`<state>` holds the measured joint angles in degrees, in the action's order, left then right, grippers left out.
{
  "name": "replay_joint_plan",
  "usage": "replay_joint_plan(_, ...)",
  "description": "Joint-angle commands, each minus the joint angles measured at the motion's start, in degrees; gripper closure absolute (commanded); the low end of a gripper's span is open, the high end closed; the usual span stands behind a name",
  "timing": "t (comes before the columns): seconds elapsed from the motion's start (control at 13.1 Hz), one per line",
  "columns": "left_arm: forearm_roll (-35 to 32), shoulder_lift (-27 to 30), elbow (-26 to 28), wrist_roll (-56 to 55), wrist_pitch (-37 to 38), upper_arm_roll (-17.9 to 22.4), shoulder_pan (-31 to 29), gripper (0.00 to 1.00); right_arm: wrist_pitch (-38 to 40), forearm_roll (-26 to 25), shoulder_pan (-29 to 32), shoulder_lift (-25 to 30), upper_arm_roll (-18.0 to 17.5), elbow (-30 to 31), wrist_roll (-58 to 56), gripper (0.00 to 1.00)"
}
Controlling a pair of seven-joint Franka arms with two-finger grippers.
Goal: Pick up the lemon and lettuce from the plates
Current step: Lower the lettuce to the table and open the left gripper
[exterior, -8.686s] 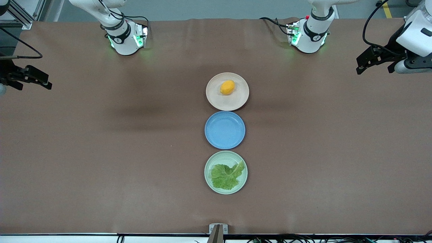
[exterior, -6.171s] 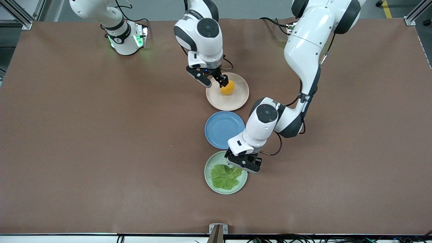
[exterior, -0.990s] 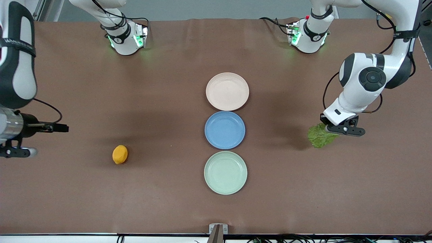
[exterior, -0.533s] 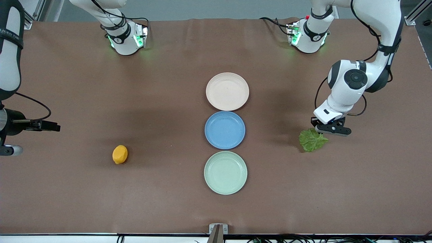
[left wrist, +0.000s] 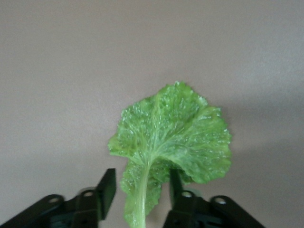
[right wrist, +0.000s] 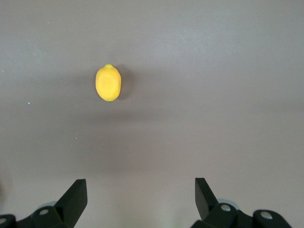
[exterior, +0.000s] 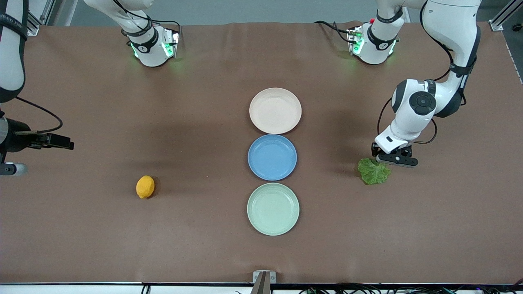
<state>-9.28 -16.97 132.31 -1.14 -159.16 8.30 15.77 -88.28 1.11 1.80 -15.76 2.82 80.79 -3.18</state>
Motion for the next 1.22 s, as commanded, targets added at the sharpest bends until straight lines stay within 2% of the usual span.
replay_joint_plan(0.0,-1.3,1.9,-2.8,-0.1,3.4,-0.5,-0.5,0.00,-5.7,0.0,-2.0,9.3,1.6,12.5,-0.2,0.00)
replay_joint_plan(0.3,-0.8,5.3,-11.6,-0.3,19.6,-1.2,-0.1,0.00,-5.4,-0.8,-2.4,13.2,1.7,15.5,-0.2,0.00)
replay_joint_plan(0.61,-0.5,9.1,-17.8,-0.9,29.3,-1.5,-0.6,0.00,-5.1,-1.3,-2.1,16.2,1.6,16.0,-0.2,0.00)
replay_joint_plan(0.91,-0.1,9.4,-29.1,-0.8,45.9,-1.5,-0.7,0.00,-3.7,-1.2,-2.1,18.7,1.6,16.2,-0.3,0.00)
replay_joint_plan(1.14,0.4,8.3,-40.2,-0.8,57.0,-1.4,-0.5,0.00,-2.7,-1.2,-2.2,20.2,1.6,16.5,-0.3,0.00)
